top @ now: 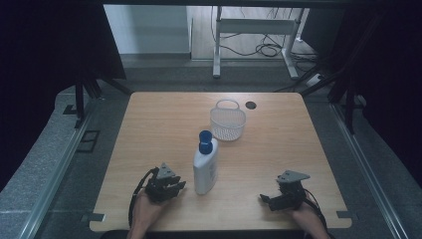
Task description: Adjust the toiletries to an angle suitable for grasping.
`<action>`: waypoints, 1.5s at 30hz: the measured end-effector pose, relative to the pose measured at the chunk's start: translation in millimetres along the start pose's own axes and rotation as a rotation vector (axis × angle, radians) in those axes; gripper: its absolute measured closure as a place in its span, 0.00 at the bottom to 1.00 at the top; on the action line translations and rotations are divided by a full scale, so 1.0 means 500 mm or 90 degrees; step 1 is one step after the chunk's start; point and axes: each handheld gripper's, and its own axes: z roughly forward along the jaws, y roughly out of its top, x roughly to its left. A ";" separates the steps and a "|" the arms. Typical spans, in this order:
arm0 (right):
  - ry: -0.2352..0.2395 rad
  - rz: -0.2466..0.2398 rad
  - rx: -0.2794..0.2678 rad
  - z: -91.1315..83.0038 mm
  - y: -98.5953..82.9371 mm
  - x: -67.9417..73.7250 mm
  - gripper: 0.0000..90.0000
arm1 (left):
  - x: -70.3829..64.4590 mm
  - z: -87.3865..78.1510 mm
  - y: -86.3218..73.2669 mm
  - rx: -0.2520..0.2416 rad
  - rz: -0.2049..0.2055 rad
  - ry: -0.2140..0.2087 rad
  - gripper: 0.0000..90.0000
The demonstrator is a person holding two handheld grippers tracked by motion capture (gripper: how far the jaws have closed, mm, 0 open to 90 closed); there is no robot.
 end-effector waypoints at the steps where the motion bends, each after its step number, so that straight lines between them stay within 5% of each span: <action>1: 0.000 0.000 0.000 0.000 0.000 0.000 0.00 | 0.002 0.000 0.001 -0.002 0.000 -0.001 0.79; 12: 0.000 0.000 0.000 0.000 0.000 0.000 0.00 | 0.005 0.026 0.025 0.004 0.014 -0.024 0.99; 25: 0.000 0.000 0.000 0.000 0.000 0.000 0.00 | 0.000 0.075 0.052 0.019 0.045 -0.035 0.99; 45: 0.000 0.000 0.000 0.000 0.000 0.000 0.00 | -0.032 0.081 0.050 0.025 0.049 -0.061 0.99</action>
